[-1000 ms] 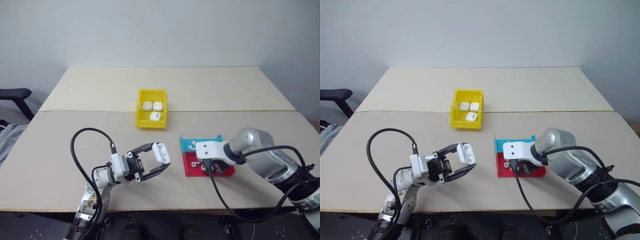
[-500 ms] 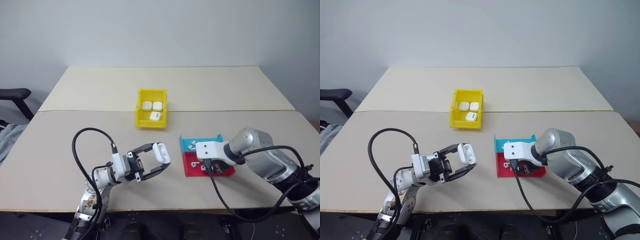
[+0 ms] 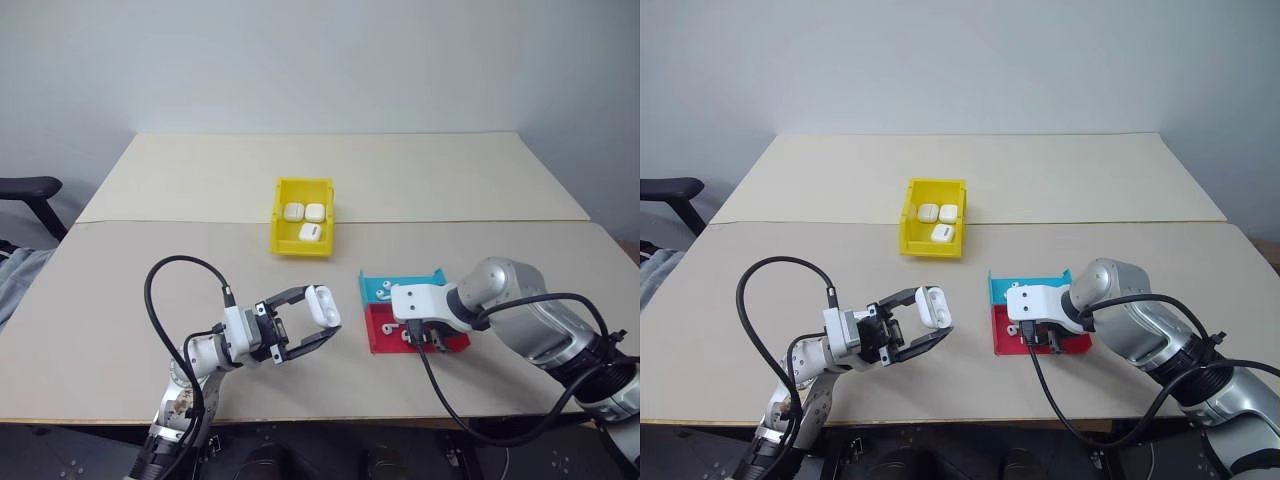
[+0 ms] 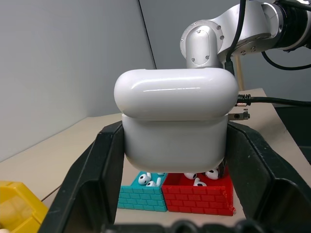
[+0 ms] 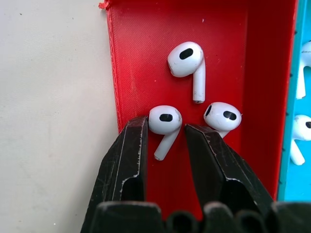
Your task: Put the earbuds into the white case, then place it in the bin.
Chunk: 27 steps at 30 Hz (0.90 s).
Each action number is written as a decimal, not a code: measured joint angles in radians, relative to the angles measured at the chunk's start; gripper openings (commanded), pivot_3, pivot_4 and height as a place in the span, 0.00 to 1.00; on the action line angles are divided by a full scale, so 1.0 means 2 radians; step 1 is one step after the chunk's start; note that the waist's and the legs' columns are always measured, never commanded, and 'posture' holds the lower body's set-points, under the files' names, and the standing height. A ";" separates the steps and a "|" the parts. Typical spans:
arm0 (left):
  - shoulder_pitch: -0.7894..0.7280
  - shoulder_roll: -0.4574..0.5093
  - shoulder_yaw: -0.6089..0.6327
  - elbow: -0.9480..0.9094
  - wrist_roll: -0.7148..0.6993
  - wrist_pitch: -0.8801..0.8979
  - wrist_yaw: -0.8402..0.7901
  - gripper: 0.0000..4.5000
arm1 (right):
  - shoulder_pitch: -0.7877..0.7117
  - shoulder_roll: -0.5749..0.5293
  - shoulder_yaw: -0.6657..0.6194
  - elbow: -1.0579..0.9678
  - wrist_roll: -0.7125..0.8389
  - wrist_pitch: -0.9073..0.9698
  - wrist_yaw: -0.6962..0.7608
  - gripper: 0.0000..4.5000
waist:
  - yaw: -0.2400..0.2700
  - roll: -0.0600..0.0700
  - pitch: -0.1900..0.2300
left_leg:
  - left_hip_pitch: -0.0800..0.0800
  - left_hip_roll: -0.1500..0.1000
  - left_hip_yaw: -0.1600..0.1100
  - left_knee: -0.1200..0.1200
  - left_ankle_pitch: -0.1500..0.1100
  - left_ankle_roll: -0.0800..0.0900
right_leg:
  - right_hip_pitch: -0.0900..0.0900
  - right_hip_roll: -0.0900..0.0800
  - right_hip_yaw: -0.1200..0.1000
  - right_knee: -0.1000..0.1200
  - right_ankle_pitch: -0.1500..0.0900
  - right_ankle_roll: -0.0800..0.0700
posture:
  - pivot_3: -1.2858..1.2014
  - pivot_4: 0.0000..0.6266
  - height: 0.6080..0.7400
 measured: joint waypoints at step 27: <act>-0.003 -0.002 -0.003 0.000 0.003 0.000 0.000 0.62 | 0.010 0.000 -0.010 -0.004 -0.002 -0.023 -0.003 0.21 | 0.000 0.000 0.000 | 0.000 0.000 0.000 0.000 0.000 0.000 | 0.000 0.000 0.000 0.000 0.000 0.000 | 0.52 0.24 1.00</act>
